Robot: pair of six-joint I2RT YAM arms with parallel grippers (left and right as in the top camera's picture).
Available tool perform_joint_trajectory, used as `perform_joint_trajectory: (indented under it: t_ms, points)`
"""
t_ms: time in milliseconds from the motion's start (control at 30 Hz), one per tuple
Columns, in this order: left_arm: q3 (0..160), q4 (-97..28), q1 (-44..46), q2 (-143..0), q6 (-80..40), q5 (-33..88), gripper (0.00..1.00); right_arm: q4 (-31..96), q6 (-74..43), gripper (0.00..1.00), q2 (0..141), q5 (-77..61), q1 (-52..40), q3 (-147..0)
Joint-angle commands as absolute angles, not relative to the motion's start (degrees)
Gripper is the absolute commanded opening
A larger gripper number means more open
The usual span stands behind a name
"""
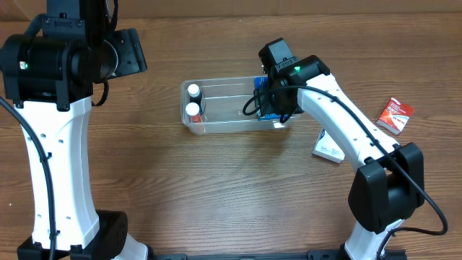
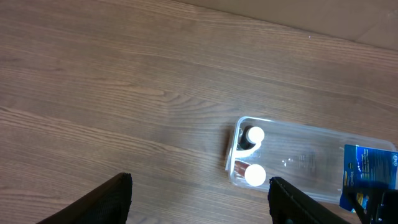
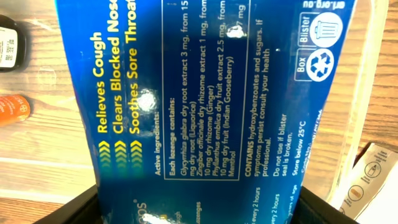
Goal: Pack container
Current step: 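Carry the blue box with the right gripper into the container's right end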
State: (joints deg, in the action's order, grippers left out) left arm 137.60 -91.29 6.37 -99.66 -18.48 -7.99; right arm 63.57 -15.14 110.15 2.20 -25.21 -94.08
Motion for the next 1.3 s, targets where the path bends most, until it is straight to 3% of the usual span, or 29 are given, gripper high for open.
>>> perform_joint_trajectory:
  t_ms: [0,833,1100,1267]
  points:
    - [137.73,-91.09,6.39,-100.03,-18.37,-7.92,0.72,63.16,-15.00,0.73,113.47,3.40,-25.02,-93.95]
    - [137.73,-91.31,6.39,-100.03,-18.37,-7.92,0.72,60.27,-15.16,0.74,114.58,9.02,-24.99,-93.97]
    - [137.73,-91.29,6.39,-100.03,-18.37,-7.92,0.72,60.25,-15.18,0.92,114.56,8.99,-25.02,-94.00]
    - [137.73,-91.29,6.39,-100.01,-18.37,-7.92,0.72,63.42,-15.20,0.93,113.95,8.99,-25.02,-97.06]
